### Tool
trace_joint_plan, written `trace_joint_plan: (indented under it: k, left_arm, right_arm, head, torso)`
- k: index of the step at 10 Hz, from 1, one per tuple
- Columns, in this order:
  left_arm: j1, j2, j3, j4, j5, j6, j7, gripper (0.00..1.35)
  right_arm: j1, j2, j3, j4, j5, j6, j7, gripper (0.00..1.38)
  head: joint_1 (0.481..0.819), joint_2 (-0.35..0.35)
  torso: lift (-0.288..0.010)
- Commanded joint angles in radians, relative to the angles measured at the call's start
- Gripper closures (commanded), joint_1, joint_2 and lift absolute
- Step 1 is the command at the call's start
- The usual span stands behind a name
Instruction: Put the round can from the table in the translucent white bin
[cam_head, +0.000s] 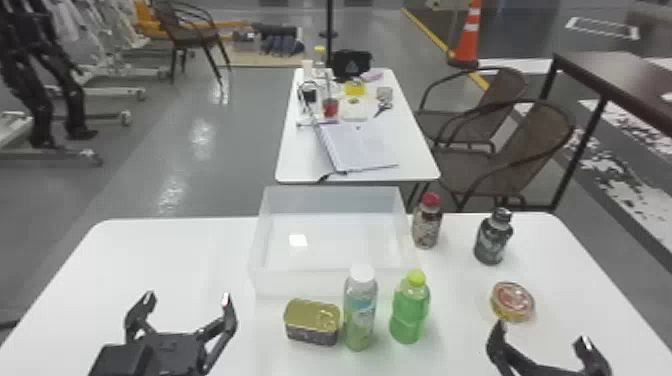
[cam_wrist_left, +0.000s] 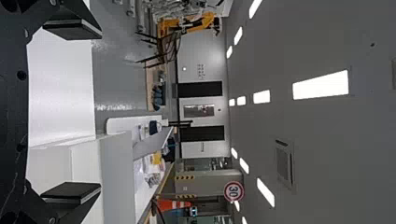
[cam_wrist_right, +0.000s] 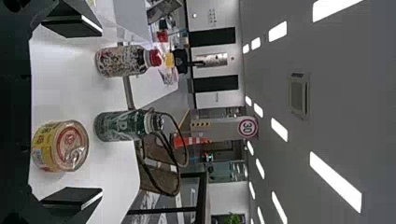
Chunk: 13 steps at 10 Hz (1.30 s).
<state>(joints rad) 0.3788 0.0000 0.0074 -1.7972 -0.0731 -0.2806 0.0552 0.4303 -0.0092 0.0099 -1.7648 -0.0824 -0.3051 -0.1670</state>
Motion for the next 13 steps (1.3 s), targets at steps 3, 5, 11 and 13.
trace_joint_plan:
  k: [3,5,11,13]
  left_arm:
    - [-0.001,-0.003,0.005,0.006,0.001,-0.009,0.0,0.15]
    - [-0.001,-0.003,0.005,0.007,0.003,-0.014,0.0,0.15]
    - [-0.001,-0.003,0.006,0.012,0.006,-0.02,0.0,0.15]
    - [-0.005,-0.003,0.008,0.016,0.013,-0.031,0.0,0.16]
  right_arm:
    - [-0.018,0.0,-0.019,0.093,-0.073,0.0,-0.083,0.09]
    - [-0.059,-0.003,-0.022,0.168,-0.137,0.001,-0.1,0.09]
    - [-0.199,-0.058,-0.024,0.288,-0.174,0.11,-0.098,0.09]
    - [-0.255,-0.069,-0.024,0.346,-0.162,0.15,-0.089,0.1]
  head:
    - [0.549,0.0]
    - [0.549,0.0]
    - [0.549,0.0]
    - [0.549,0.0]
  torso:
    - [-0.1]
    - [-0.1]
    - [-0.1]
    - [-0.1]
